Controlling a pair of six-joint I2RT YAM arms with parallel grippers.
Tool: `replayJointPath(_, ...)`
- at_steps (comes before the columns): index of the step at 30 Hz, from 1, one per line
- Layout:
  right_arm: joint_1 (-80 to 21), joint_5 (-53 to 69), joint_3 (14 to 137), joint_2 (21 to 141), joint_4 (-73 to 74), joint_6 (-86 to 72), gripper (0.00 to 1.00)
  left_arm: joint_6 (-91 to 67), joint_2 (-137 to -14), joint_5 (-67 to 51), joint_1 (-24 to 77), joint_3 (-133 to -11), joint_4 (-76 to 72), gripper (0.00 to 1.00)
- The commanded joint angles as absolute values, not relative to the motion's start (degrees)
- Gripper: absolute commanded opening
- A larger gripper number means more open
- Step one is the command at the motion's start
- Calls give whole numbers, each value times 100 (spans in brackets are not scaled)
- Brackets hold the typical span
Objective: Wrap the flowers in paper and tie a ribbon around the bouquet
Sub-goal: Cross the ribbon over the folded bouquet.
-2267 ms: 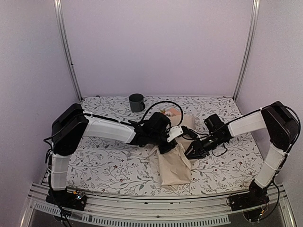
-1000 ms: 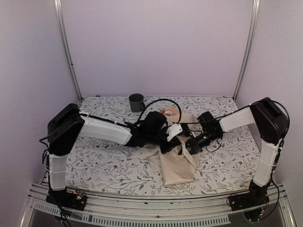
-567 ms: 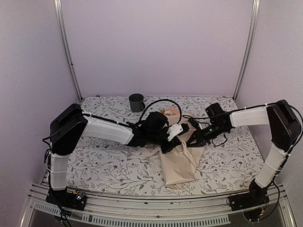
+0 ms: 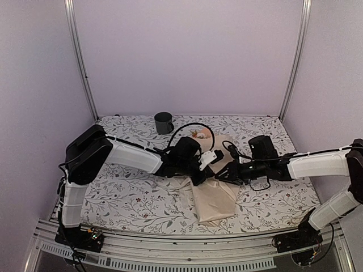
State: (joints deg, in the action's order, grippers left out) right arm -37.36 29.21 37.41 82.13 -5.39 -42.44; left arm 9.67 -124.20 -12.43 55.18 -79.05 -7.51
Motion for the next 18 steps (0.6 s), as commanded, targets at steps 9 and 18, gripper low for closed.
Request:
replayJointPath(9,-4121,2400,2621,8578,-2678,-7514,40,581,-12541,-1654,5379,-7895,-989,0)
replayJointPath(18,-4063,2060,2916,9419,-2724,-8391,39,592,-12434,-1667,5379,-7747,-1048,0)
